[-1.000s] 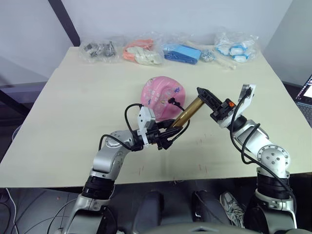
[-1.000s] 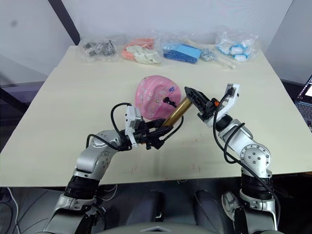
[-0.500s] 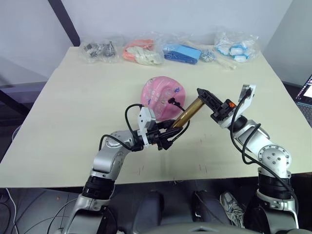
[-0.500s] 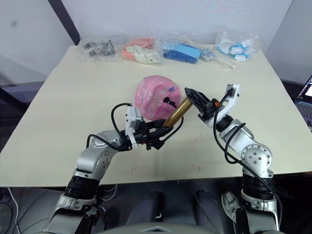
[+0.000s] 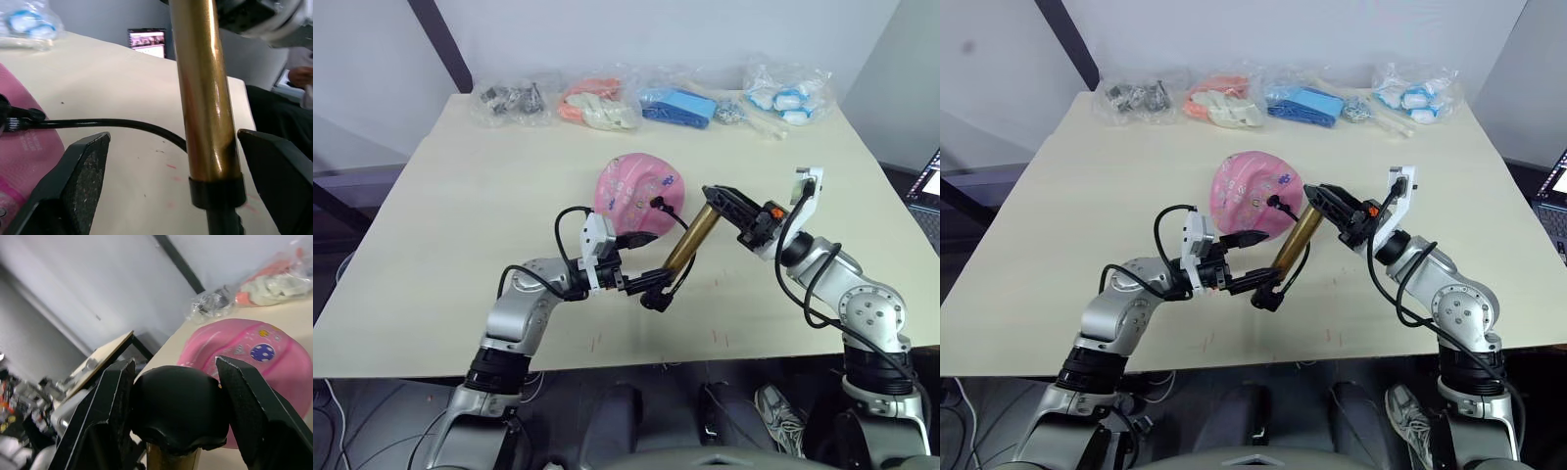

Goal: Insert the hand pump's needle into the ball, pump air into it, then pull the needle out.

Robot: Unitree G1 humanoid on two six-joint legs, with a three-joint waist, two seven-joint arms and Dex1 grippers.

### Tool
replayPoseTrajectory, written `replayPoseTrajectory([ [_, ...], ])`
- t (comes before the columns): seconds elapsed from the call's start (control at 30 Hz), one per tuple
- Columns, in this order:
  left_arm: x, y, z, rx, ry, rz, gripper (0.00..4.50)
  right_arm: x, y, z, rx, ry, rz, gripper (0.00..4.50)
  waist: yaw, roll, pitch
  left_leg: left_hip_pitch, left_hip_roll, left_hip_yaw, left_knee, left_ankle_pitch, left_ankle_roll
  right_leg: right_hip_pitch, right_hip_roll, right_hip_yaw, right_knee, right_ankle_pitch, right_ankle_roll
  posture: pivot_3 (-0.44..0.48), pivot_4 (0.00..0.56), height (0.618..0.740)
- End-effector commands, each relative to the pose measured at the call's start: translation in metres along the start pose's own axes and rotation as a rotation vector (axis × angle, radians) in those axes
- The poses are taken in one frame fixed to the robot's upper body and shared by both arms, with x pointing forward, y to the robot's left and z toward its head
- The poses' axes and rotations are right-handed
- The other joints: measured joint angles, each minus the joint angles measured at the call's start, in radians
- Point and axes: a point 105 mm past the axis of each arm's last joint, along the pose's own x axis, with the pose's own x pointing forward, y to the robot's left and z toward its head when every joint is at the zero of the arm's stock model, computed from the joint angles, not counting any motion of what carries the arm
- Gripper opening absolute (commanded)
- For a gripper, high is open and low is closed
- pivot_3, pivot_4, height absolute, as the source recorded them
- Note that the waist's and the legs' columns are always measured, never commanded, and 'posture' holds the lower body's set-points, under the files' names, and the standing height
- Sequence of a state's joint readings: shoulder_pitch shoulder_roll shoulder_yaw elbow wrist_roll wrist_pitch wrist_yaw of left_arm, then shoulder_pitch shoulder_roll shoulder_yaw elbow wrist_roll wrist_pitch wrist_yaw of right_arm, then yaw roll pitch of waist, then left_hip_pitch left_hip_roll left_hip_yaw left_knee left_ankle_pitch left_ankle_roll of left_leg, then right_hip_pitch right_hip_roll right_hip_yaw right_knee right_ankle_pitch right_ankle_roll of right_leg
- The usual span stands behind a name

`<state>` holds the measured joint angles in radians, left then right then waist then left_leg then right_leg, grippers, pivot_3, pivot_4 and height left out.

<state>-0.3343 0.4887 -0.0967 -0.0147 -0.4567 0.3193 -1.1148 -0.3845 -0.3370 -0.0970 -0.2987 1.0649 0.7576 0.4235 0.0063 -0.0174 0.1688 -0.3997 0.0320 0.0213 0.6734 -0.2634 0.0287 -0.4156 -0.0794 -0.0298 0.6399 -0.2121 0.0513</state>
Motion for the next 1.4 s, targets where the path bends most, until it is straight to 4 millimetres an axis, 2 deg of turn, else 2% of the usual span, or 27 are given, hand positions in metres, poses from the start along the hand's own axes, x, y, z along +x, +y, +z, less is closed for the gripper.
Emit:
replayPoseTrajectory([
  [0.03, -0.003, -0.008, -0.003, 0.001, 0.056, -0.091, 4.46, 0.006, 0.021, 0.014, -0.141, 0.000, 0.109, 2.09, -0.001, 0.000, 0.000, 0.000, 0.000, 0.000, 0.000, 0.000, 0.000, 0.000, 0.000, 0.000, 0.000, 0.000, 0.000, 0.000, 0.150, 0.740],
  [0.23, 0.002, -0.011, -0.024, -0.037, 0.173, -0.105, 4.46, 0.015, 0.029, 0.026, -0.290, 0.015, 0.140, 2.09, 0.000, -0.001, 0.001, 0.000, 0.000, 0.000, -0.001, 0.000, 0.000, 0.000, 0.000, 0.000, -0.001, 0.000, 0.000, 0.000, 0.150, 0.740],
  [0.47, 0.014, -0.009, -0.039, -0.065, 0.217, -0.087, 4.46, 0.026, 0.040, 0.036, -0.328, -0.011, 0.152, 2.09, 0.000, 0.000, 0.001, -0.001, 0.000, 0.000, -0.001, 0.000, 0.000, 0.000, 0.000, -0.001, -0.002, 0.000, 0.000, 0.000, 0.150, 0.740],
  [0.63, 0.020, 0.001, -0.038, -0.085, 0.193, -0.048, 4.46, 0.027, 0.044, 0.035, -0.321, -0.012, 0.161, 2.09, 0.004, 0.000, 0.001, -0.001, 0.000, 0.000, -0.001, 0.000, 0.000, 0.000, 0.000, -0.001, -0.002, 0.000, 0.000, 0.000, 0.150, 0.740],
  [1.4, 0.020, -0.003, -0.037, -0.068, 0.196, -0.113, 4.46, 0.022, 0.047, 0.027, -0.312, 0.024, 0.177, 2.09, 0.003, 0.000, 0.001, -0.001, 0.000, 0.000, -0.001, 0.000, 0.000, 0.000, 0.000, -0.001, -0.002, 0.000, 0.000, 0.000, 0.150, 0.740],
])
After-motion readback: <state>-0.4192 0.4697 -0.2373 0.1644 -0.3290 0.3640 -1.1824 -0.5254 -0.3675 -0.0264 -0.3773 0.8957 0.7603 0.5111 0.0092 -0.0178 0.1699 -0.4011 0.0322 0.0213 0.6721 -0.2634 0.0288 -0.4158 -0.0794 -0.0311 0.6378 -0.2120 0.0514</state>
